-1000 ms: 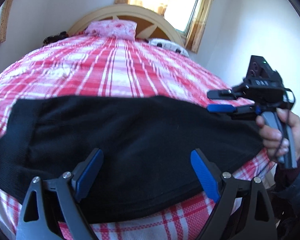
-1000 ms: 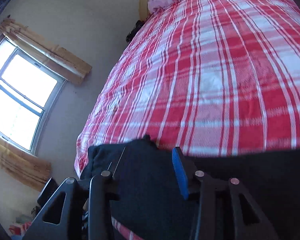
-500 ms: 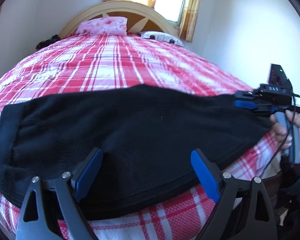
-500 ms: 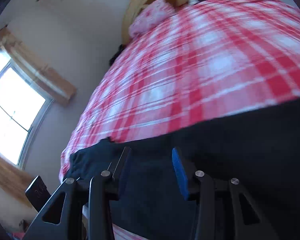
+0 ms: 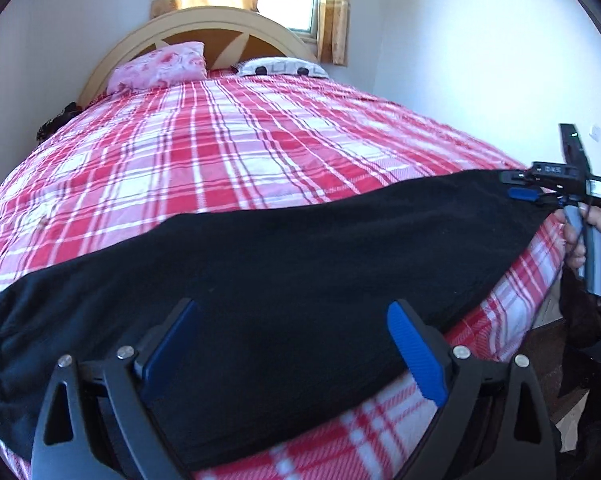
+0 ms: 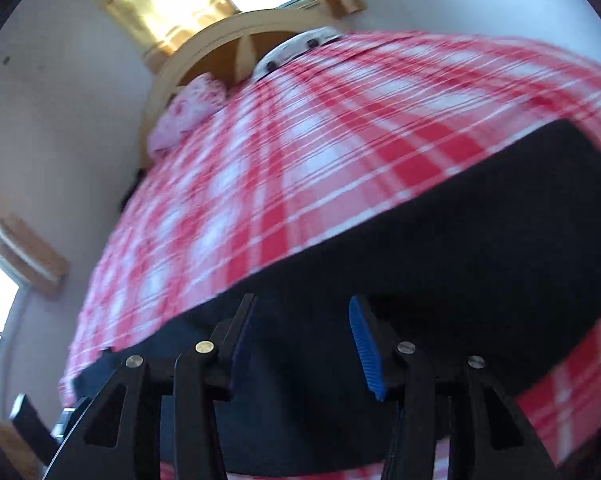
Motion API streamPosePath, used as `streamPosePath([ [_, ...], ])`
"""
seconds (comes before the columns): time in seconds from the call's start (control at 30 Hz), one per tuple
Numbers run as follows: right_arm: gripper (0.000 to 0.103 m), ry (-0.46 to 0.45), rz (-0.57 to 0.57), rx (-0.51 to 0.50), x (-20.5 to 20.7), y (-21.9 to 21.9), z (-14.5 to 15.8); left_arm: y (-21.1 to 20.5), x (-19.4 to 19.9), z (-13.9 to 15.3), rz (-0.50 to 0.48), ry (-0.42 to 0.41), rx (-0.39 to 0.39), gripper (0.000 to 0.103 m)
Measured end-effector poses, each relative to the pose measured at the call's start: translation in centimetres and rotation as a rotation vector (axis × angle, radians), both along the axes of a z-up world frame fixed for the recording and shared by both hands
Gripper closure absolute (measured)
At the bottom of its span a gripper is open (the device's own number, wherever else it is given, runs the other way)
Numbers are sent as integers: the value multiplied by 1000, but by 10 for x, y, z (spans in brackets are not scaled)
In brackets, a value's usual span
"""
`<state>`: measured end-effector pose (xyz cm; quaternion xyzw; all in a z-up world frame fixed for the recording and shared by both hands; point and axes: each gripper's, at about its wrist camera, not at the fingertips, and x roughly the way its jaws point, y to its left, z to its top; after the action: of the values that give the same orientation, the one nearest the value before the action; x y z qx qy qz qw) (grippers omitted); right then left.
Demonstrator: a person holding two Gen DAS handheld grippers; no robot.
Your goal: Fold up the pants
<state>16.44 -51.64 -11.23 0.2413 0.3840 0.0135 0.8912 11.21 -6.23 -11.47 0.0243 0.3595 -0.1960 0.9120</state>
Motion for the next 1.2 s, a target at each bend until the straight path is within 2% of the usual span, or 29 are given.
streamPosePath([
  [0.17, 54, 1, -2, -162, -8, 3, -2, -14, 17, -12, 15, 71, 2, 6],
  [0.3, 53, 16, 32, -395, -5, 28, -5, -22, 19, -17, 27, 69, 45, 1],
  [0.37, 51, 9, 40, -451, -8, 35, -7, -27, 21, -19, 27, 83, 69, 0],
  [0.47, 49, -7, 33, -411, -7, 22, -9, -33, 22, -19, 36, 81, 111, 0],
  [0.7, 48, 1, 41, -451, -6, 19, -4, -31, 22, -18, 51, 95, 104, 0],
  [0.93, 47, 64, -56, -485, -21, -17, -2, -33, 19, -20, 62, 69, 107, 0],
  [1.03, 43, 75, -106, -412, -32, -48, -5, -34, 19, -18, 73, 79, 118, 0],
  [1.2, 43, 76, -251, -311, -53, -94, -3, -28, 18, -15, 121, 71, 116, 0],
])
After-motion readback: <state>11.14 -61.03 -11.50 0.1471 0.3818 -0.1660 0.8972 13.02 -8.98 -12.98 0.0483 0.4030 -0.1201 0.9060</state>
